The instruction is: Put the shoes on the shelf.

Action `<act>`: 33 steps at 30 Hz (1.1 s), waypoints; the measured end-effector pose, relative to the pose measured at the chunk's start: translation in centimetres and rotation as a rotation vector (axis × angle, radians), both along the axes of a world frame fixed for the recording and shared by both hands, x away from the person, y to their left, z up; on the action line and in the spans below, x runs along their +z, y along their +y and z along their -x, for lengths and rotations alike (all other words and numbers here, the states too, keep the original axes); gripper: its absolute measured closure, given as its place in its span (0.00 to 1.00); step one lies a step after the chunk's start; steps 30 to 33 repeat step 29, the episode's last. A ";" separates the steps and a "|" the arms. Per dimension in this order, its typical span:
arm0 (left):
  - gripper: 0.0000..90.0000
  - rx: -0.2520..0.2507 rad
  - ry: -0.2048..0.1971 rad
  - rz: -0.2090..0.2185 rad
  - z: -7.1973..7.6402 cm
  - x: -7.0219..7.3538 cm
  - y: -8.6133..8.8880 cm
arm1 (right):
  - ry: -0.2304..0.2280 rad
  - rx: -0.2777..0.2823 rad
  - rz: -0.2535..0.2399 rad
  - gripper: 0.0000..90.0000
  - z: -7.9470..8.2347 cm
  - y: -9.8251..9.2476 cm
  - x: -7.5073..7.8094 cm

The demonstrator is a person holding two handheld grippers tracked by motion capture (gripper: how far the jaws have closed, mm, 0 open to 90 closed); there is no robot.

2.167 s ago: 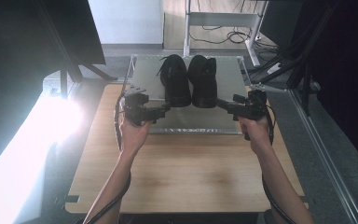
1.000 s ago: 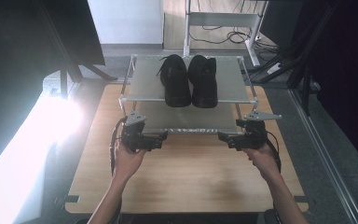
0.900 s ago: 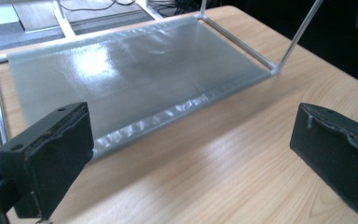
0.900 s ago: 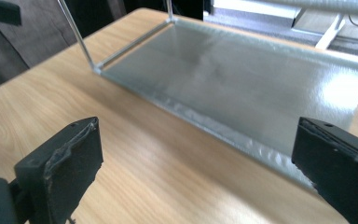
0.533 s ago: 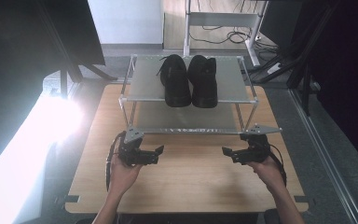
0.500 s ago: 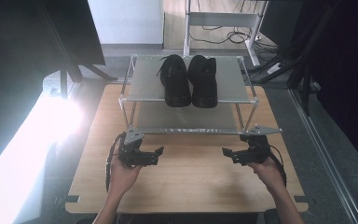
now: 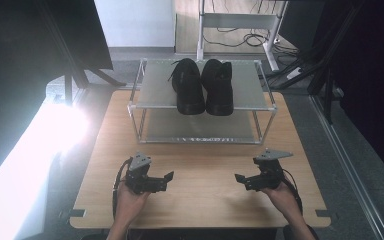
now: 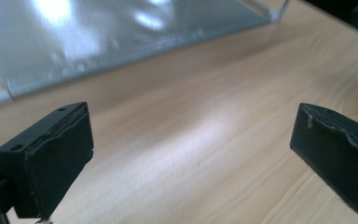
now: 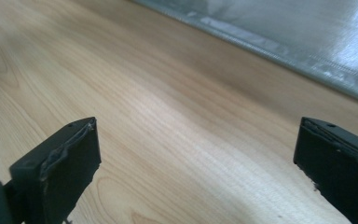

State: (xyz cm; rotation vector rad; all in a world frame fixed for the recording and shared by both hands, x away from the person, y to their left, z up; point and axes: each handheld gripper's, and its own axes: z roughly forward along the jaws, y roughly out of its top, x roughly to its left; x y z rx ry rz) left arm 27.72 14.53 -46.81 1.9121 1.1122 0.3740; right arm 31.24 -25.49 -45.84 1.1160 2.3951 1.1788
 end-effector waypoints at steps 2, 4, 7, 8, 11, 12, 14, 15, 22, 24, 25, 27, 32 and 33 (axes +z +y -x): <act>0.00 0.003 0.014 -0.013 0.2 -0.7 0.0 | -0.001 0.003 0.015 0.00 0.3 0.2 -0.6; 0.00 -0.009 0.031 -0.028 0.5 -1.3 -0.2 | -0.002 0.005 0.026 0.00 0.5 0.4 -1.2; 0.00 -0.020 0.041 -0.055 0.8 -1.8 -0.5 | 0.006 0.011 0.029 0.00 0.7 0.7 -2.1; 0.00 -0.025 0.048 -0.060 0.8 -2.1 -0.5 | 0.005 0.015 0.034 0.00 0.8 0.8 -2.4; 0.00 -0.034 0.069 -0.081 0.7 -2.7 -0.9 | 0.002 0.023 0.059 0.00 0.8 1.0 -3.4; 0.00 -0.036 0.074 -0.091 0.7 -3.0 -1.0 | 0.000 0.024 0.066 0.00 0.8 1.1 -3.7; 0.00 -0.044 0.086 -0.114 0.7 -3.3 -1.2 | 0.004 0.022 0.078 0.00 0.8 1.1 -4.2; 0.00 -0.046 0.092 -0.125 0.6 -3.5 -1.4 | 0.006 0.025 0.085 0.00 0.8 1.1 -4.5; 0.00 -0.079 0.120 -0.203 0.5 -4.6 -2.7 | 0.027 0.053 0.136 0.00 0.8 1.7 -5.6; 0.00 -0.094 0.126 -0.219 0.5 -4.9 -3.1 | 0.036 0.056 0.142 0.00 0.7 1.7 -5.7; 0.00 -0.100 0.129 -0.226 0.5 -4.9 -3.2 | 0.041 0.056 0.149 0.00 0.7 1.7 -5.9; 0.00 -0.111 0.133 -0.235 0.4 -5.0 -3.4 | 0.031 0.052 0.158 0.00 0.7 1.7 -5.9; 0.00 -0.110 0.129 -0.231 0.4 -5.0 -3.5 | 0.035 0.050 0.149 0.00 0.6 1.6 -5.9; 0.00 -0.110 0.129 -0.231 0.4 -5.0 -3.5 | 0.035 0.050 0.149 0.00 0.6 1.6 -5.9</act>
